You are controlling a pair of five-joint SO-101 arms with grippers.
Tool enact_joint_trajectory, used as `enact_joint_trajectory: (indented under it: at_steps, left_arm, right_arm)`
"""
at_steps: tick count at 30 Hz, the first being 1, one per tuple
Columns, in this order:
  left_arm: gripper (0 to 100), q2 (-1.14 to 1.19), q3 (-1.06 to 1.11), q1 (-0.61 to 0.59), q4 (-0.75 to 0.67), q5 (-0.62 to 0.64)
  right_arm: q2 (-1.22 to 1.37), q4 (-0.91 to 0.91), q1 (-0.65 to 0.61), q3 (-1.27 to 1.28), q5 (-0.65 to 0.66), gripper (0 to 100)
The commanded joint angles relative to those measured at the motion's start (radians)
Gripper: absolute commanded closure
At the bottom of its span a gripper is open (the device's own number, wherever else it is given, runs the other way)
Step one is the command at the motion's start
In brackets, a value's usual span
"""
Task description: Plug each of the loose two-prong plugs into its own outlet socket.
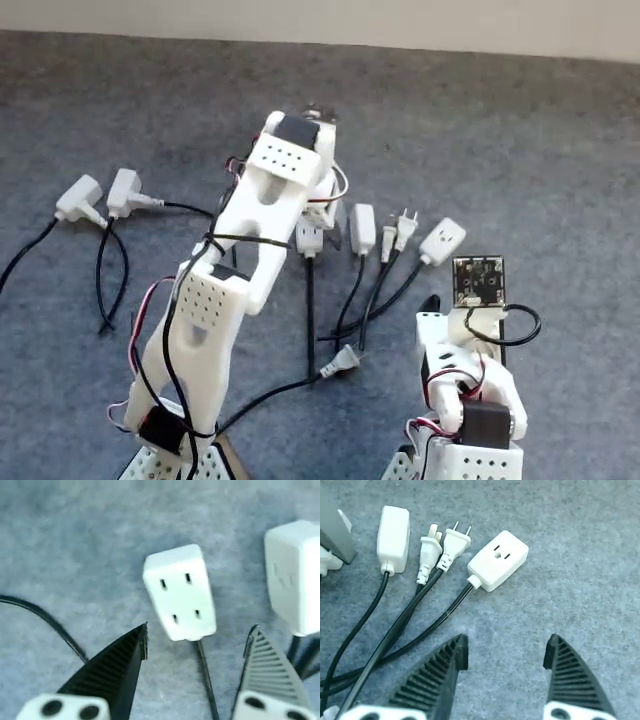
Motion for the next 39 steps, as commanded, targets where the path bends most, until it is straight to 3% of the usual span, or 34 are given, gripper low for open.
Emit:
enact_joint_trajectory:
  at_steps: [1, 4, 8, 19, 22, 28, 39]
  left_arm:
    - [69, -0.010, 0.025, 0.004, 0.009, 0.029]
    - [77, -0.010, 0.050, -0.005, 0.005, 0.020]
    - [100, -0.010, 0.059, -0.005, -0.041, -0.155]
    - [99, -0.012, 0.054, -0.067, -0.032, -0.207]
    - [94, -0.018, 0.053, -0.076, -0.032, -0.207]
    - [63, -0.021, 0.054, -0.031, 0.005, -0.209]
    - [63, -0.010, -0.104, -0.010, 0.002, -0.204]
  right_arm:
    - [-0.005, 0.004, -0.008, -0.007, 0.012, 75.3]
    - [-0.005, 0.004, -0.008, -0.007, 0.012, 75.3]
    - [-0.005, 0.004, -0.008, -0.005, 0.012, 75.3]
    - [-0.005, 0.004, -0.008, -0.005, 0.012, 75.3]
    - [-0.005, 0.004, -0.010, -0.005, 0.012, 75.3]
    - [-0.005, 0.004, -0.010, -0.004, 0.012, 75.3]
    - [-0.005, 0.004, -0.013, -0.004, 0.012, 75.3]
